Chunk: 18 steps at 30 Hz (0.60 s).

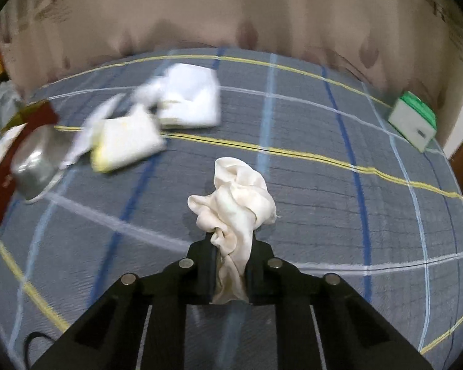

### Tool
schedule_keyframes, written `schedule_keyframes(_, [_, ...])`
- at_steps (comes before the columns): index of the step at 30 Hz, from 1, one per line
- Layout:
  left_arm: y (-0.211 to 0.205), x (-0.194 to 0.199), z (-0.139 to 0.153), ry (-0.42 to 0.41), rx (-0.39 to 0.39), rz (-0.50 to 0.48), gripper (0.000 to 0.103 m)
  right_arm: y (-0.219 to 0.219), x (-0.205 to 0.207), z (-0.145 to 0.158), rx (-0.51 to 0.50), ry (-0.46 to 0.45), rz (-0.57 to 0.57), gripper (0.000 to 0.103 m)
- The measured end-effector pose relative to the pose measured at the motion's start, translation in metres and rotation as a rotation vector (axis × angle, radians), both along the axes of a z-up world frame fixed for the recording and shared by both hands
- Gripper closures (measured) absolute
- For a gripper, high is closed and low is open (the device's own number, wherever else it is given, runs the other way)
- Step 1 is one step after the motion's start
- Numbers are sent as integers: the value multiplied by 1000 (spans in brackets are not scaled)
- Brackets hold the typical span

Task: Organize soft objects
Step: 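Carry the cream satin cloth into the gold tray and open the right gripper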

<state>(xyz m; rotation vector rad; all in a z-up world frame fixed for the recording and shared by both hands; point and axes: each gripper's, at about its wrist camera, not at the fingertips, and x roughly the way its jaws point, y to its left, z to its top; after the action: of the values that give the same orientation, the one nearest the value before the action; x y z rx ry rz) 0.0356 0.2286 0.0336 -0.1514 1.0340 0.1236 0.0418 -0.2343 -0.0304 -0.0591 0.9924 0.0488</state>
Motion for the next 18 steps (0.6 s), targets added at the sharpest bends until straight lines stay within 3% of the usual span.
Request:
schedule_keyframes(12, [14,-16,-11,3,-1,66,44,165,-56,43,47,32,534,90])
schedule_keyframes(18, [18,-23,-8,-12,72,95,44,239,-60,61,85,-7,688,90])
